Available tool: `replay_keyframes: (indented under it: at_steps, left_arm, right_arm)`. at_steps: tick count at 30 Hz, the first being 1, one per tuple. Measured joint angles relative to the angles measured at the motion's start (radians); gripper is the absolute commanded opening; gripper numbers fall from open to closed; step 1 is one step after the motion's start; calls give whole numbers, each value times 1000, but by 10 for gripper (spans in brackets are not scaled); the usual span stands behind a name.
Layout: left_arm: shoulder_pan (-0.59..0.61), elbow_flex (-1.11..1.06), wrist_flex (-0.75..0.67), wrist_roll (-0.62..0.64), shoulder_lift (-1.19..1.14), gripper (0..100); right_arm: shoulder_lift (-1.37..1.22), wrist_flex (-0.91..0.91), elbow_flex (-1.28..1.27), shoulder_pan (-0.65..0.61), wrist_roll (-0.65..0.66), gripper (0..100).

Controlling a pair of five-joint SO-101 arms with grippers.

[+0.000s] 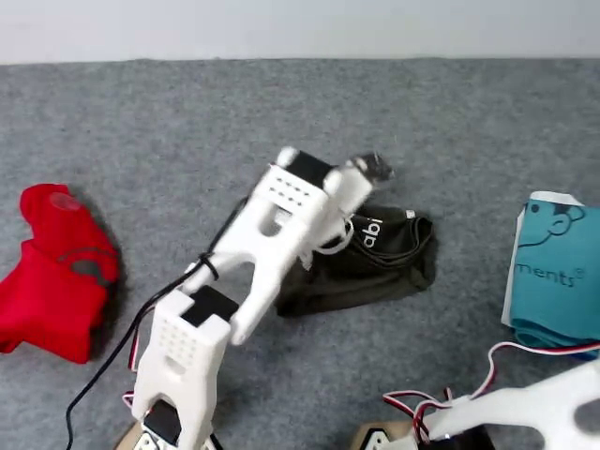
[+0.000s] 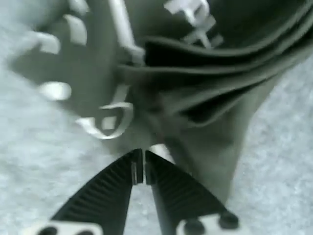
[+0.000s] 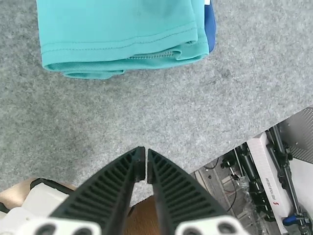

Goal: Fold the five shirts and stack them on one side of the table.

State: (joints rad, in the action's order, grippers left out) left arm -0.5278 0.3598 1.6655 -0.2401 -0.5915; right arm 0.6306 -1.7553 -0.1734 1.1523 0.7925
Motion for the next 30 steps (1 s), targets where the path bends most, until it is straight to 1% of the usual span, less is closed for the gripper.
replay_keyframes:
  at_steps: [2,5,10,14,16,19,22,25,30]
  left_arm:
    - [-49,-41,0,0,0,14]
    - [-133,-46,9,0,0,14]
    - [-284,28,58,49,2,14]
    - [-385,38,58,77,64,14]
    - [-416,38,61,78,103,14]
    - [-408,38,61,78,161,14]
    - [-353,46,61,78,221,14]
    - [-255,49,61,54,264,14]
    - [-55,49,61,18,273,14]
  right_arm:
    - [0,0,0,0,0,9]
    - [0,0,0,0,0,9]
    - [0,0,0,0,0,9]
    - [0,0,0,0,0,9]
    - [0,0,0,0,0,9]
    - [0,0,0,0,0,9]
    - [0,0,0,0,0,9]
    - [0,0,0,0,0,9]
    - [0,0,0,0,0,9]
